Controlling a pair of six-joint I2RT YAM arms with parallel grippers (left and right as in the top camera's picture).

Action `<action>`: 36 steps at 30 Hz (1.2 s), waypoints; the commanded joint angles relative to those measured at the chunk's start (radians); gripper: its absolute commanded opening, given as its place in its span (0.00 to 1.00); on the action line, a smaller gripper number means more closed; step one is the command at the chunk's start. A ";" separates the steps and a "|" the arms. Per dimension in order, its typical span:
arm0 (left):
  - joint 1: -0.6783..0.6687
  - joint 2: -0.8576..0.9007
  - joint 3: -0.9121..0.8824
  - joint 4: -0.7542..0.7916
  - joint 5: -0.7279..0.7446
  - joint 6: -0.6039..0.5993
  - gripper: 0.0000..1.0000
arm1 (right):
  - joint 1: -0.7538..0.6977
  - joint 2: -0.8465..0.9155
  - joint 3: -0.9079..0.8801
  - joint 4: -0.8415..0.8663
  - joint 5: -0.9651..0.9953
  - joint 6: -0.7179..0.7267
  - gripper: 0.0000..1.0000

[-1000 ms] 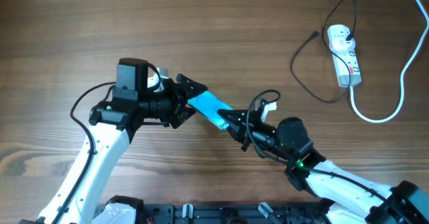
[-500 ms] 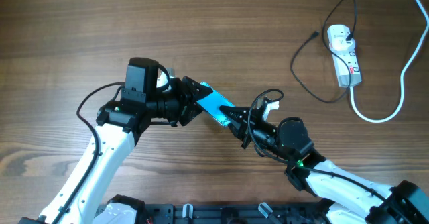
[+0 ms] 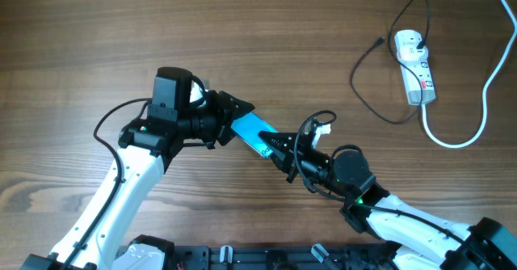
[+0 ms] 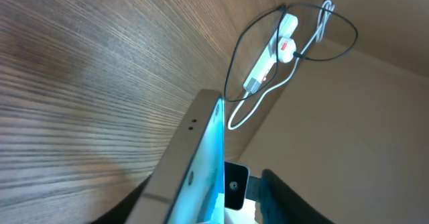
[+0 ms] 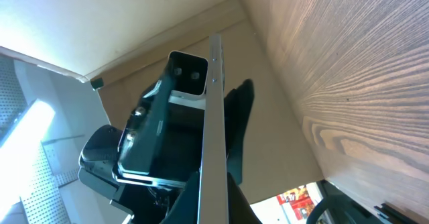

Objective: Plug charger to phone and switch on socket
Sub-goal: 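Grasp the phone's top end with the left gripper, then open the right gripper and hold the phone upright with left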

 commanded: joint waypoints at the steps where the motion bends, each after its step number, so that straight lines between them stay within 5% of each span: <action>1: -0.006 0.007 -0.006 0.003 -0.004 -0.008 0.32 | 0.004 -0.004 0.025 0.017 0.027 0.004 0.04; 17: -0.006 0.007 -0.006 0.003 0.043 -0.017 0.05 | 0.004 -0.004 0.025 -0.040 0.065 0.000 0.04; 24: 0.003 0.007 -0.006 0.016 0.044 -0.050 0.04 | 0.004 0.005 0.025 -0.096 0.065 0.000 0.09; 32: 0.043 0.007 -0.006 0.030 0.101 -0.018 0.04 | 0.004 0.005 0.024 -0.348 0.138 -0.027 0.30; 36: 0.085 0.007 -0.006 0.034 0.184 -0.006 0.04 | 0.004 0.005 0.024 -0.388 0.208 -0.333 0.42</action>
